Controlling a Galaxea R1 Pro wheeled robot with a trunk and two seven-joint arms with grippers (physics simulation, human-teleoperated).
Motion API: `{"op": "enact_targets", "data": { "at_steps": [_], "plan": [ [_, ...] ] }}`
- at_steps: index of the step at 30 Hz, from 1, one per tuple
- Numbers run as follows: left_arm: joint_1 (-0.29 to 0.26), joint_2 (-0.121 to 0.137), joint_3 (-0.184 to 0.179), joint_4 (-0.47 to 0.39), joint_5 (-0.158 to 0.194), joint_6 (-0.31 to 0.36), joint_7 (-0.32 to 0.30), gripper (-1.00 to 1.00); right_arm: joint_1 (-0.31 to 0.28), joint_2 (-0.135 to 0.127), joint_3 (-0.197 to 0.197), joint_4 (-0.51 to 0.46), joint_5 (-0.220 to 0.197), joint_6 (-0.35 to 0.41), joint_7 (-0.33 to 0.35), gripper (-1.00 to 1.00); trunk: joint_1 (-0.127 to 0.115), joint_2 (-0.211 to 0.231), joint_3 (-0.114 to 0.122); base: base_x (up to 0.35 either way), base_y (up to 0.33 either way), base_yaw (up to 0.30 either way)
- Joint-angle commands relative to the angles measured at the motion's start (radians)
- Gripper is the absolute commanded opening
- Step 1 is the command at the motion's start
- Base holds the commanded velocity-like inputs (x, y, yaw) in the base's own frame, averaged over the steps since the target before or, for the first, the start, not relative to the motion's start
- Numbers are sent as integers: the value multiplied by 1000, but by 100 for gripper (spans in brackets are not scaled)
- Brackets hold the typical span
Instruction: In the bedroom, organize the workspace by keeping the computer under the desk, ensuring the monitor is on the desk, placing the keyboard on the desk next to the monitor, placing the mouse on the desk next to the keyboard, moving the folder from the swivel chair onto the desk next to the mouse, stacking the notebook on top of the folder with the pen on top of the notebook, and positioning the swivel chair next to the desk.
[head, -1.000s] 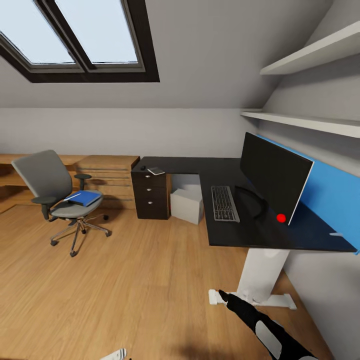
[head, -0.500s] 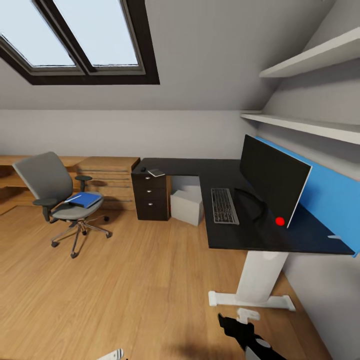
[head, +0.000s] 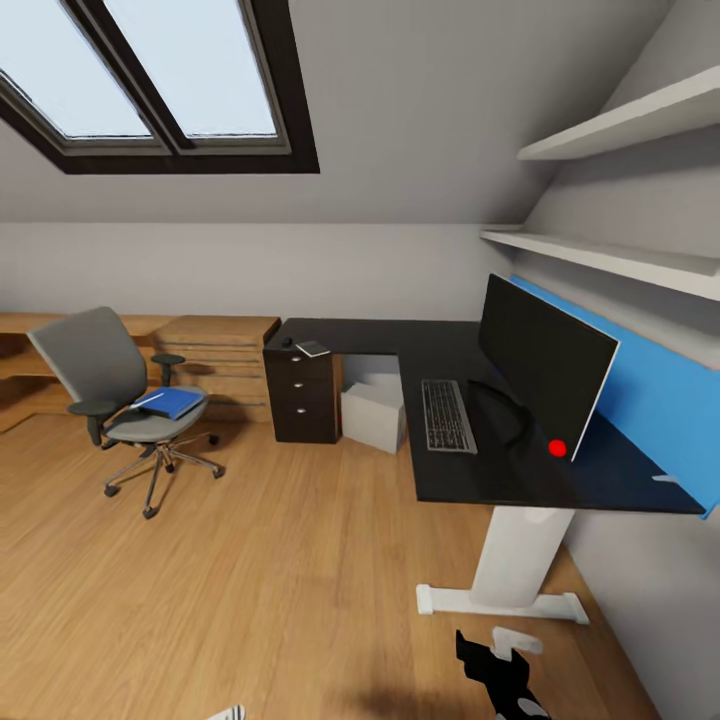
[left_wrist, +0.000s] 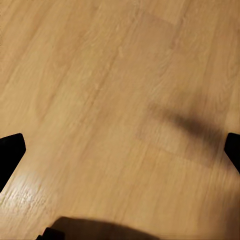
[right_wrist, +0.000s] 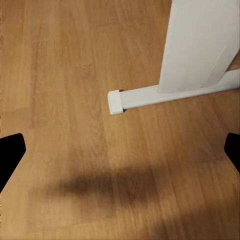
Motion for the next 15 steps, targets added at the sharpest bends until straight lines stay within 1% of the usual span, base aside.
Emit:
{"op": "enact_targets", "data": {
  "at_steps": [1,5,6,8,9,15],
  "plan": [
    [-1,1,0,1,10,-3,-1,100,0,4,9,0,-3,-3,-8,100,-4,7,2,0,0,0],
    [-1,9,1,7,10,-3,-2,100,0,24,9,2,0,-13,-12,100,-19,35,15,0,0,0],
    [-1,17,2,16,10,-4,-3,100,0,31,9,3,1,-21,-13,100,-23,42,18,0,0,31],
    [-1,25,3,24,11,-6,-6,100,0,35,9,4,2,-31,-14,100,-31,56,24,0,0,86],
    [-1,28,3,28,12,-7,-7,100,0,37,9,5,2,-36,-15,100,-35,63,27,0,0,139],
    [-1,37,2,38,14,-10,-10,100,0,46,11,10,3,-53,-16,100,-35,63,27,0,0,210]
  ]
}}
